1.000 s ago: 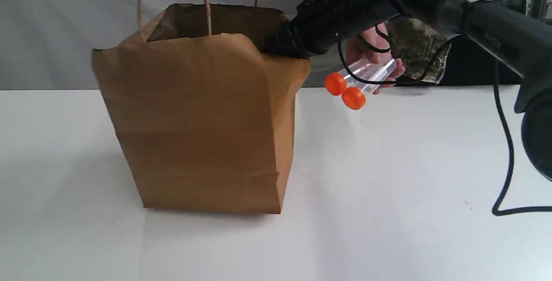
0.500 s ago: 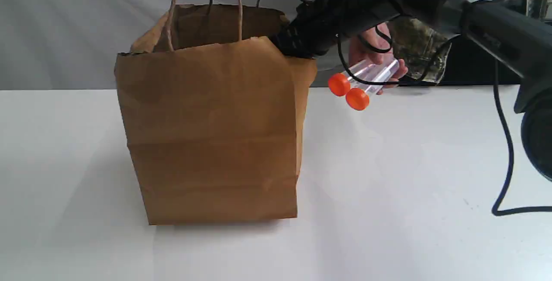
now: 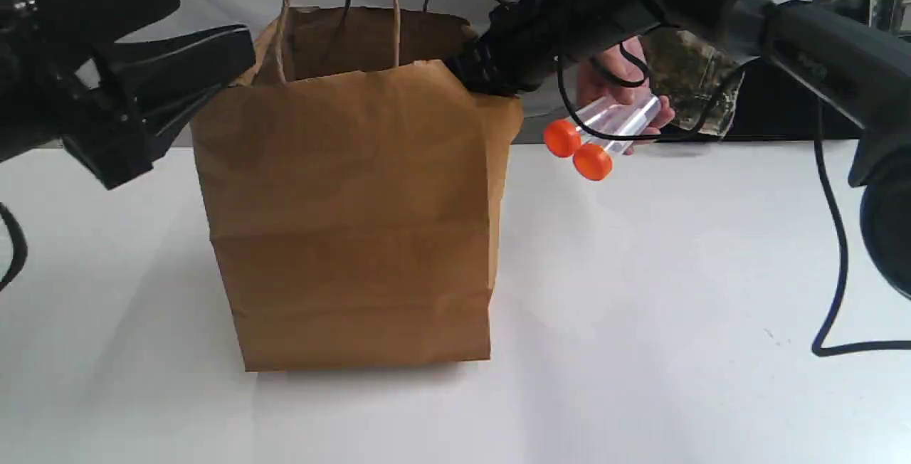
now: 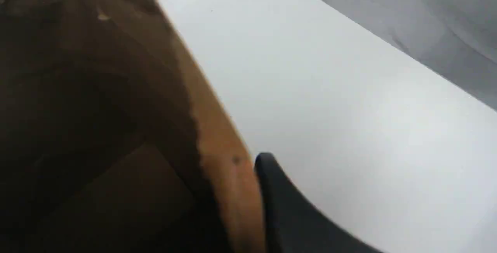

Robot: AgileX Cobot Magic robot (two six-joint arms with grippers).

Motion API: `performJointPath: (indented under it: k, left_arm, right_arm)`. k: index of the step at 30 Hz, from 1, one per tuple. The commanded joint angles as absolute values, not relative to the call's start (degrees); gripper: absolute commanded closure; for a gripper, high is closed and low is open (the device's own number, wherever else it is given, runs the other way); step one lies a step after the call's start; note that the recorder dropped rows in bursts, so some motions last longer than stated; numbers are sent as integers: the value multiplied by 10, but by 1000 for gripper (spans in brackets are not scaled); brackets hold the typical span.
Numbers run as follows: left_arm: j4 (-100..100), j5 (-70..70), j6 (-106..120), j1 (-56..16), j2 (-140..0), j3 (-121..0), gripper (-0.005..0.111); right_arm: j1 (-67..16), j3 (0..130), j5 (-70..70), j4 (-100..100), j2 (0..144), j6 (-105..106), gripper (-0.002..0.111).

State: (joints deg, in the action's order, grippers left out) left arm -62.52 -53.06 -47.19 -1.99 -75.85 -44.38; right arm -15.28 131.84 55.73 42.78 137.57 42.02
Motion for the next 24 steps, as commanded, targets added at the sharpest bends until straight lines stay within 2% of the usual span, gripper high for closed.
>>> performJointPath:
  k: [1,6,11,13,16,20,24]
  left_arm:
    - [-651,-533,-490,-32,-779,-475,31]
    - [-697,-511,-509,-90,-820,-496,32]
    - [-678,-321,-508,-150,-845,-531,32]
    - [-665,-262,-510,-159,-846,-544,37]
    - [-627,-250,-512,-159,-846,-560,61]
    - [-625,-251,-512,-159,-846,-595,106]
    - [-625,-251,-511,-159,-846,-642,107]
  right_arm:
    - [-155,1321,563,427,1376,420,108]
    - [-155,1321,563,427,1376,420,108]
    - [-155,1321,571,427,1376,420,108]
    - [-155,1321,571,427,1376,420,108]
    - [-155,1321,571,426,1376,421,108]
    - [-155,1321,583,426,1376,421,108]
    - [-155,1321,611,426,1376,417,108]
